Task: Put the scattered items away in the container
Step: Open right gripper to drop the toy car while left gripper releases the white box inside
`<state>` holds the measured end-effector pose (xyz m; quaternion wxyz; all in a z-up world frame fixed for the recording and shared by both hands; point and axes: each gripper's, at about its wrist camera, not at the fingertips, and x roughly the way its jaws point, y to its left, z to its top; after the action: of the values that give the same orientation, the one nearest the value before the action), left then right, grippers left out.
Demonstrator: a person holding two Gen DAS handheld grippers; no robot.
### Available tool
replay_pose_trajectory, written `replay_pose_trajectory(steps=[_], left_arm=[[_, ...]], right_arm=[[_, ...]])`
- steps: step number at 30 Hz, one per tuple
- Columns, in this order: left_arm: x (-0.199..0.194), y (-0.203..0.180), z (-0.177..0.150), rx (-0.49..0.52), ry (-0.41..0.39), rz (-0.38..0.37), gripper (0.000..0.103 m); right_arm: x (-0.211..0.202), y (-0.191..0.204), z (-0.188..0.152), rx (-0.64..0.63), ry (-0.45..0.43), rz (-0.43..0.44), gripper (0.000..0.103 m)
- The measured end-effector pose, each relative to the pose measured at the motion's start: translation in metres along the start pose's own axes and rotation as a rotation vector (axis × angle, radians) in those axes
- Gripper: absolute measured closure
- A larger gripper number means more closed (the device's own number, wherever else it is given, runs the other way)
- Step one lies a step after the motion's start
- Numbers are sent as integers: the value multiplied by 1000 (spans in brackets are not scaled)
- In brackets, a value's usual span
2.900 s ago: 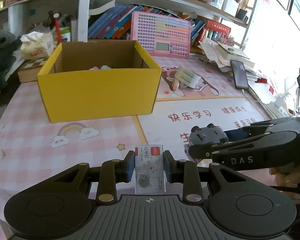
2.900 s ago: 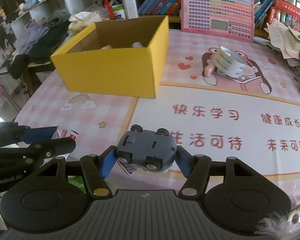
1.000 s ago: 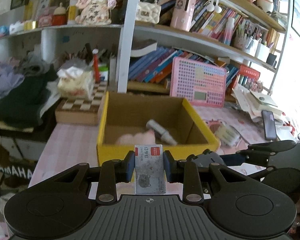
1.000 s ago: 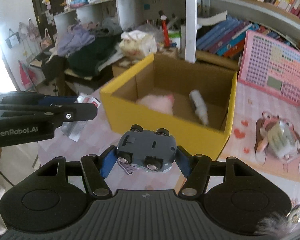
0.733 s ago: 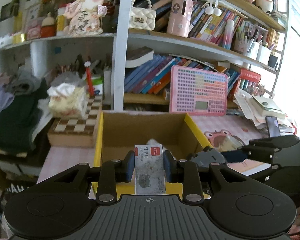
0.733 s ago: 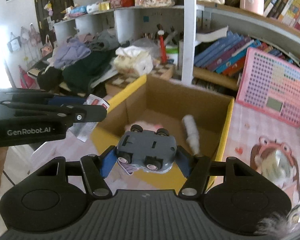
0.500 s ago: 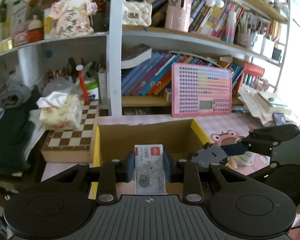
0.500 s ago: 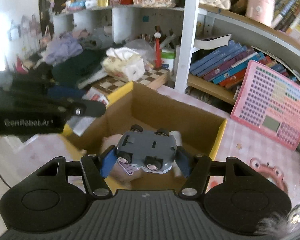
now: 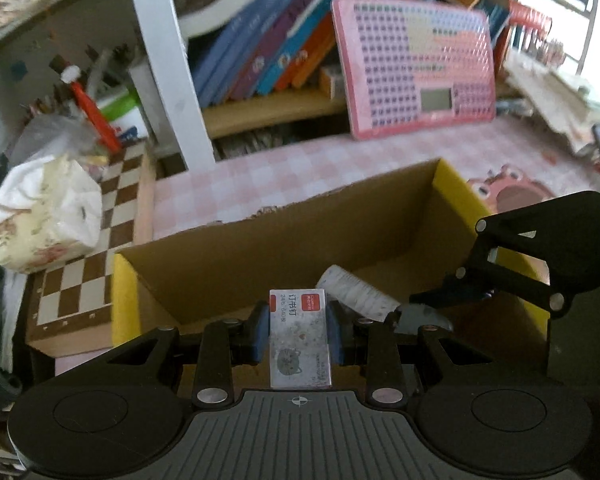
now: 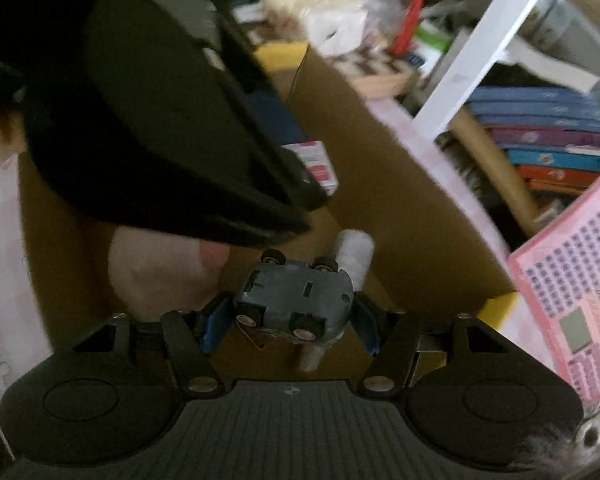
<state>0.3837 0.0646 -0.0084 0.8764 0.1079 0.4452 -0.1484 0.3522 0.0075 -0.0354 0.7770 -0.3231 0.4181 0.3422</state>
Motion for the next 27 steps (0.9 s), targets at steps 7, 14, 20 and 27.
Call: replay_pose_trajectory(steps=[7, 14, 20, 27], left_arm=[[19, 5, 2, -14, 60, 11, 74], [8, 4, -1, -16, 15, 14, 61], [-18, 2, -5, -21, -48, 11, 61], [-80, -5, -16, -23, -216, 63, 59]], right_arm=[[17, -5, 4, -15, 32, 38, 40], [11, -10, 0, 66, 6, 64, 39], [-15, -10, -1, 108, -44, 39, 35], [-66, -4, -7, 190, -144, -17, 35]])
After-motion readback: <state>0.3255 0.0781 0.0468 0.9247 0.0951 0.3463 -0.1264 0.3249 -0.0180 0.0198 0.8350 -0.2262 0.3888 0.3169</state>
